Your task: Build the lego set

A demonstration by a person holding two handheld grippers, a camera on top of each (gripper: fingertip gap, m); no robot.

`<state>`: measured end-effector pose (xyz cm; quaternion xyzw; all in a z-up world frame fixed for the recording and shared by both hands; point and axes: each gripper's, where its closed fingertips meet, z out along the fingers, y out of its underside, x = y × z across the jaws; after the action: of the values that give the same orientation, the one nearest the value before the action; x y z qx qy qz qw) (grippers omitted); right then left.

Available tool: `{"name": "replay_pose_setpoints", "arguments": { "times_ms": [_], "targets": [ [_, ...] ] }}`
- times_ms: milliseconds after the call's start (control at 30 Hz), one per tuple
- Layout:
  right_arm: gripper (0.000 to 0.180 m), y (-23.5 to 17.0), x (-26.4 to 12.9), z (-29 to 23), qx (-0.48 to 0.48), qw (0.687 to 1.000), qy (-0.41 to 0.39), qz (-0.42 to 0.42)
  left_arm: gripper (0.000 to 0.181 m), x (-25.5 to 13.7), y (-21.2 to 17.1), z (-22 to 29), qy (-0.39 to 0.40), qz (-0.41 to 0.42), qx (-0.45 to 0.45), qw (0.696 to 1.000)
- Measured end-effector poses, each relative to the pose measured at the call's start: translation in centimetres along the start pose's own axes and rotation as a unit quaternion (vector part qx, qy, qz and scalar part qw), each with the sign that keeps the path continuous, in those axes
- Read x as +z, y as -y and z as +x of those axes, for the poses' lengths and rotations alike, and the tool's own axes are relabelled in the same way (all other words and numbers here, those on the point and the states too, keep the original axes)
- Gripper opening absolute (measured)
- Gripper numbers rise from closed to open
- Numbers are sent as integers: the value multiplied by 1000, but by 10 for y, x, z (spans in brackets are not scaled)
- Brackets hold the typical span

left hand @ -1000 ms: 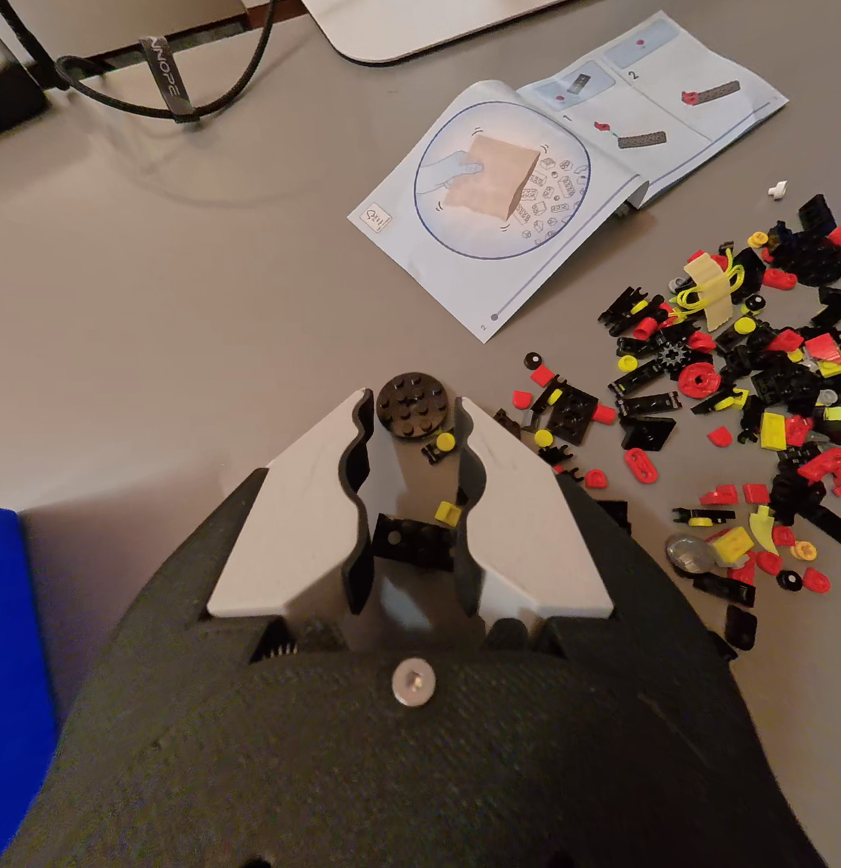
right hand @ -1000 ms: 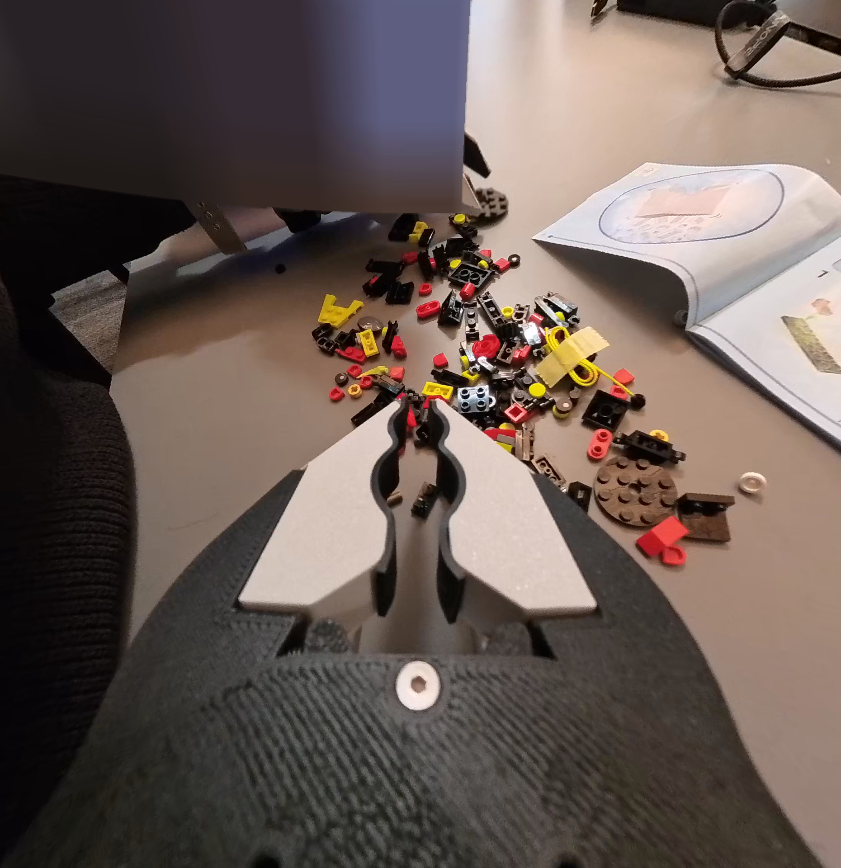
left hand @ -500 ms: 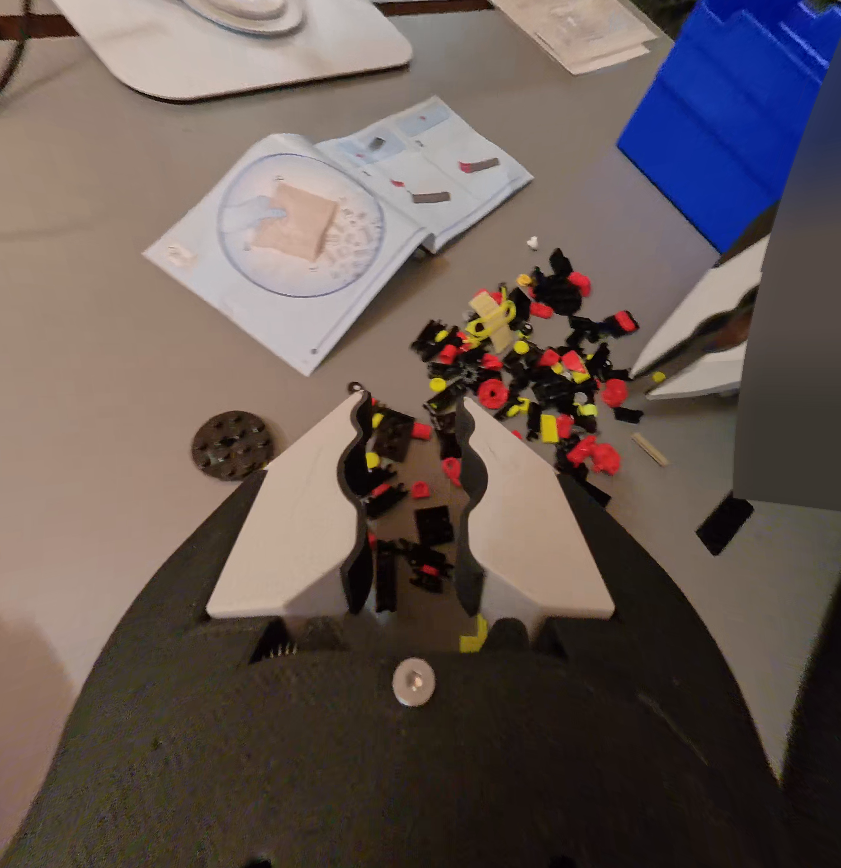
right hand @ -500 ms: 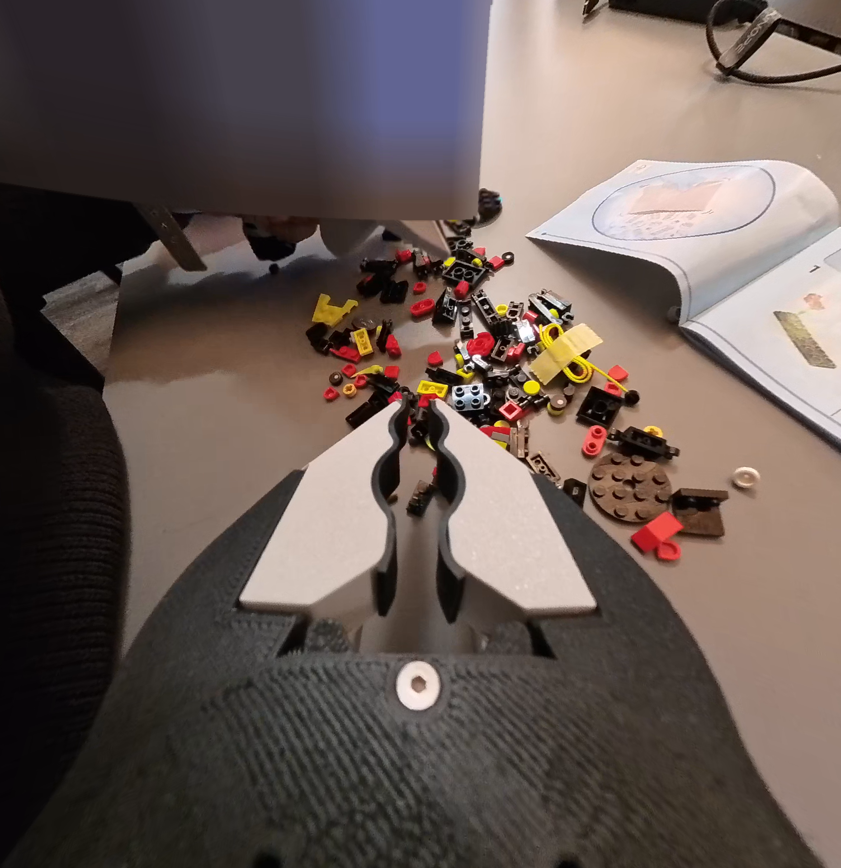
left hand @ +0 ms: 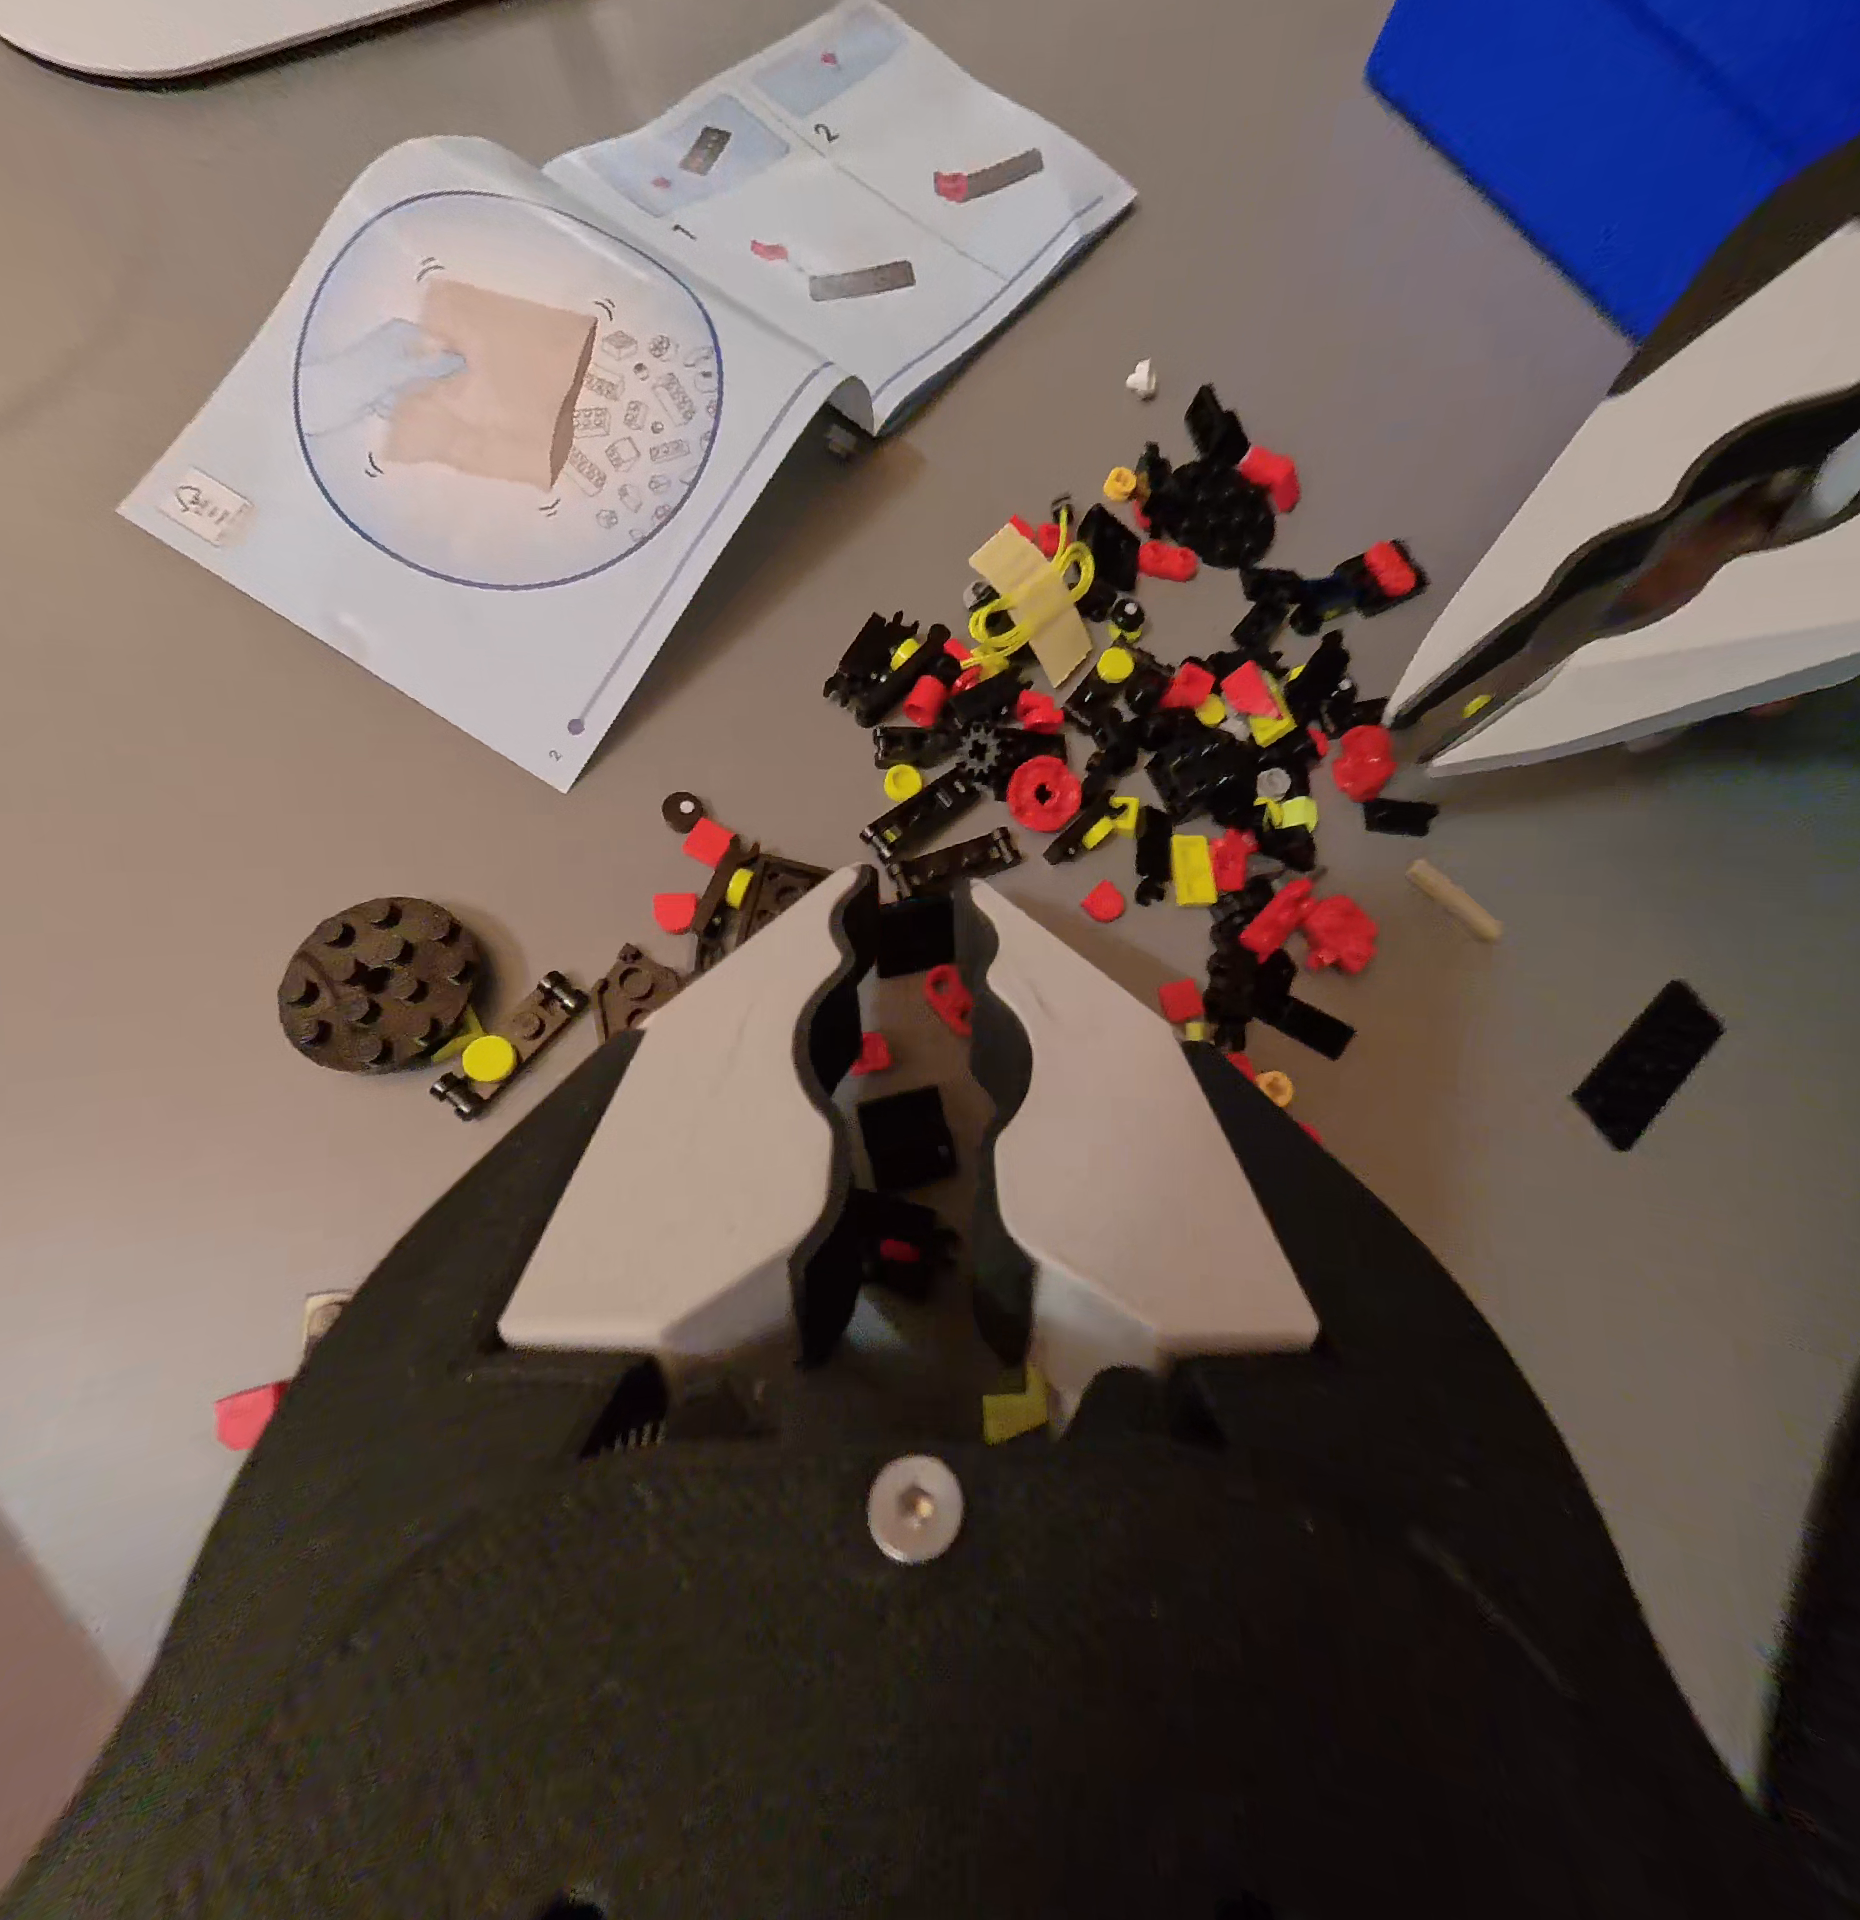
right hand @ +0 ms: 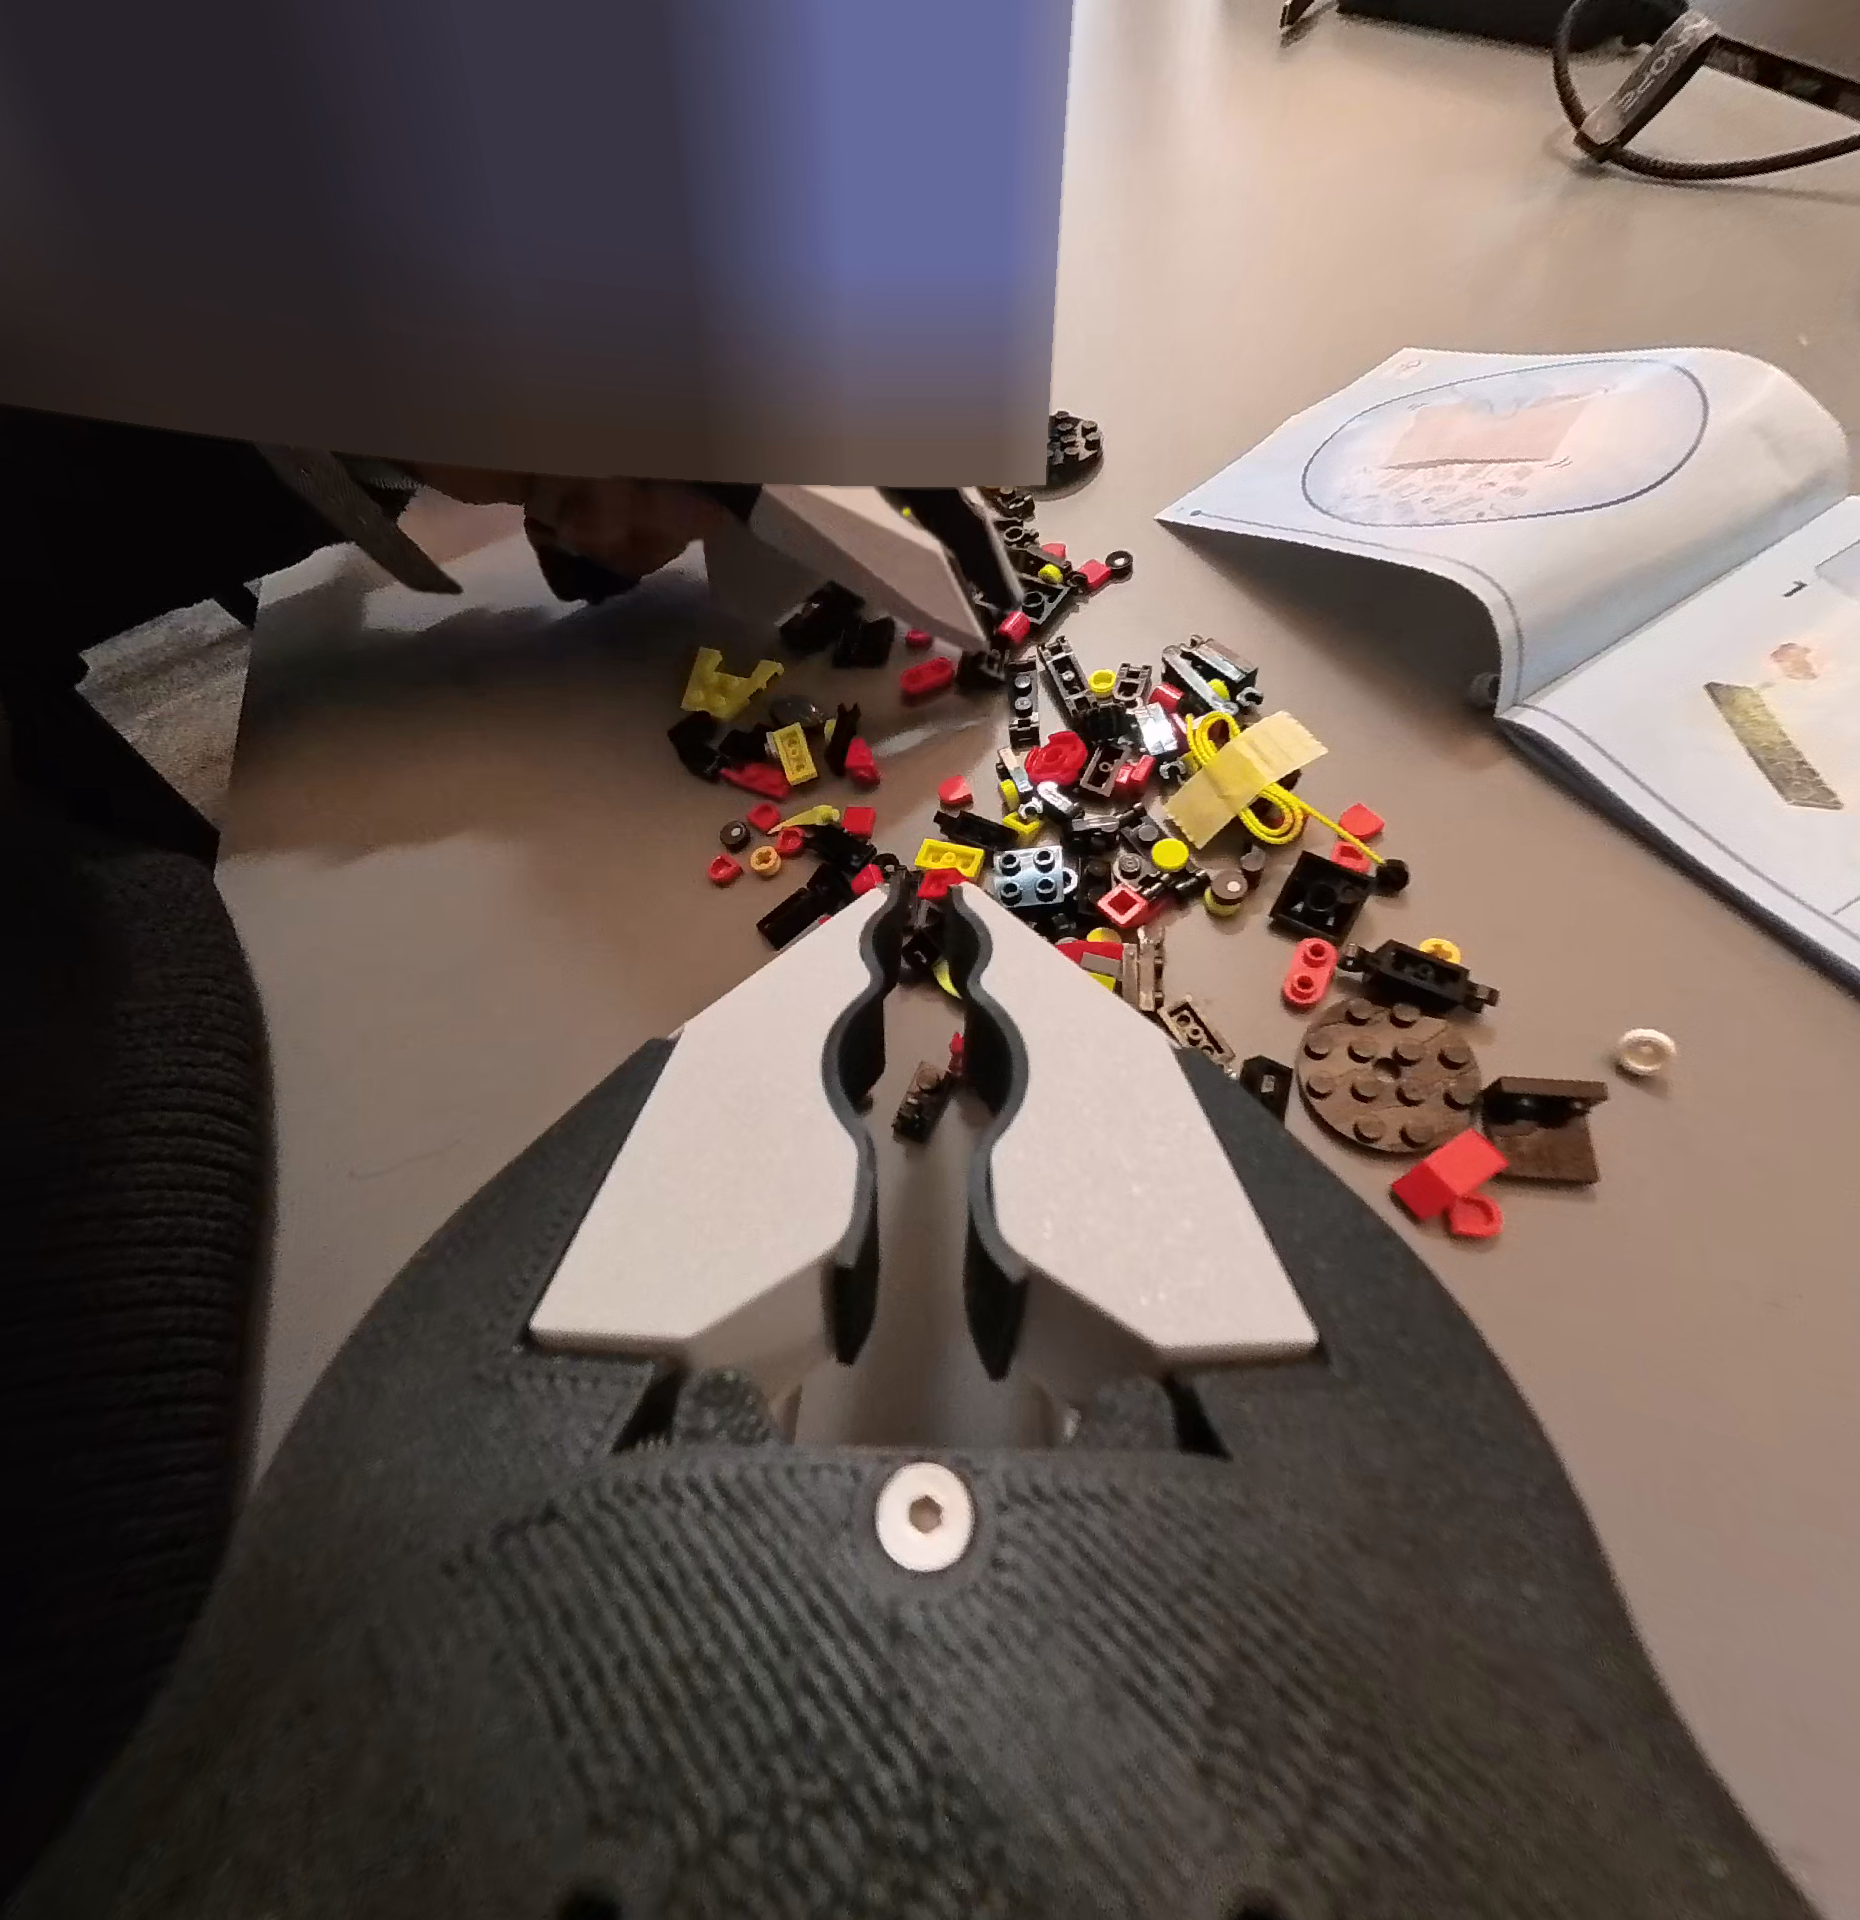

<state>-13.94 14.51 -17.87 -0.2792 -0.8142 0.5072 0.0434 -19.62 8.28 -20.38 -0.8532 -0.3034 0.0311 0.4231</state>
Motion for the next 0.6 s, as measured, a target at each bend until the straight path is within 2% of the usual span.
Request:
{"name": "replay_pose_setpoints", "arguments": {
  "times_ms": [133,333,600],
  "targets": [
    [5,0,0,1,1,1000,-1,1,3,-3,5,2,-25,16,-27,999],
    [5,0,0,1,2,1000,0,1,11,-6,6,-5,-17,19,-32,999],
    [5,0,1,-4,2,1000,6,-2,12,-5,3,-4,-14,11,-13,1000]
  ]
}}
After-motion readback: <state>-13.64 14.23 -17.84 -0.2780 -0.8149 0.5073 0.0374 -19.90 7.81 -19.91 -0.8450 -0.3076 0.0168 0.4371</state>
